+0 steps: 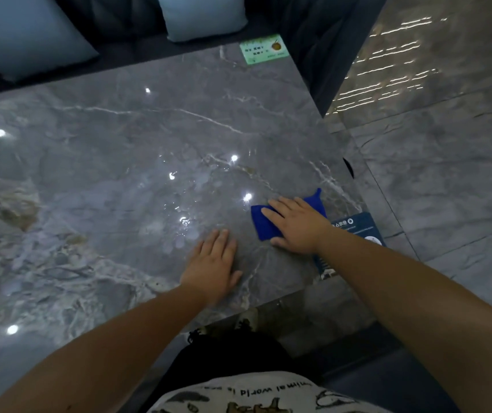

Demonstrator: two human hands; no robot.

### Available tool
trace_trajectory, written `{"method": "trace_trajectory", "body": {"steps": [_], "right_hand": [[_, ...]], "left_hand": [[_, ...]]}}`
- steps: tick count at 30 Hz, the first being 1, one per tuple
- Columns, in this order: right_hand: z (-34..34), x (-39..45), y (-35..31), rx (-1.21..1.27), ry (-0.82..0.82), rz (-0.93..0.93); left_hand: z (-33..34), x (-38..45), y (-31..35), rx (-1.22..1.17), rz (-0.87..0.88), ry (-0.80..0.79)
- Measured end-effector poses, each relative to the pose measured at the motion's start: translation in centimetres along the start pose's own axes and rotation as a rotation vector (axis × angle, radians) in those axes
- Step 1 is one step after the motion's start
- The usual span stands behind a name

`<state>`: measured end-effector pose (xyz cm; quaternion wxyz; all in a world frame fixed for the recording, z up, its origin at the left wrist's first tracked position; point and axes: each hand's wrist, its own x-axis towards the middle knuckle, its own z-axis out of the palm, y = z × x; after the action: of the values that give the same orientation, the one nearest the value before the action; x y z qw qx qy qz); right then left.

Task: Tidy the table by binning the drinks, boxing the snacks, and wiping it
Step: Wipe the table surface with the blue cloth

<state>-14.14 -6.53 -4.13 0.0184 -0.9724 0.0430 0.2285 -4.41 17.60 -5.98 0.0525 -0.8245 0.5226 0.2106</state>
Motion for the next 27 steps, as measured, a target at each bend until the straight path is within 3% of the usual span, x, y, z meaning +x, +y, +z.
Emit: {"method": "trace_trajectory", "body": {"steps": [8, 15, 19, 27], "right_hand": [[0.4, -0.2, 0.6, -0.049, 0.058, -0.045], [0.1, 0.1, 0.4, -0.093, 0.069, -0.064], [0.2, -0.3, -1.0, 0.004, 0.088, -0.001], [-1.4, 0.0, -2.2, 0.317, -0.035, 0.199]], "left_hand": [[-0.8, 0.1, -1.0, -0.129, 0.034, 0.027], [-1.4, -2.3, -1.3, -0.059, 0.113, 0.020], [-2.0, -4.7, -1.1, -0.028, 0.101, 0.122], [-1.3, -13.8, -6.8, -0.071, -0.084, 0.156]]}}
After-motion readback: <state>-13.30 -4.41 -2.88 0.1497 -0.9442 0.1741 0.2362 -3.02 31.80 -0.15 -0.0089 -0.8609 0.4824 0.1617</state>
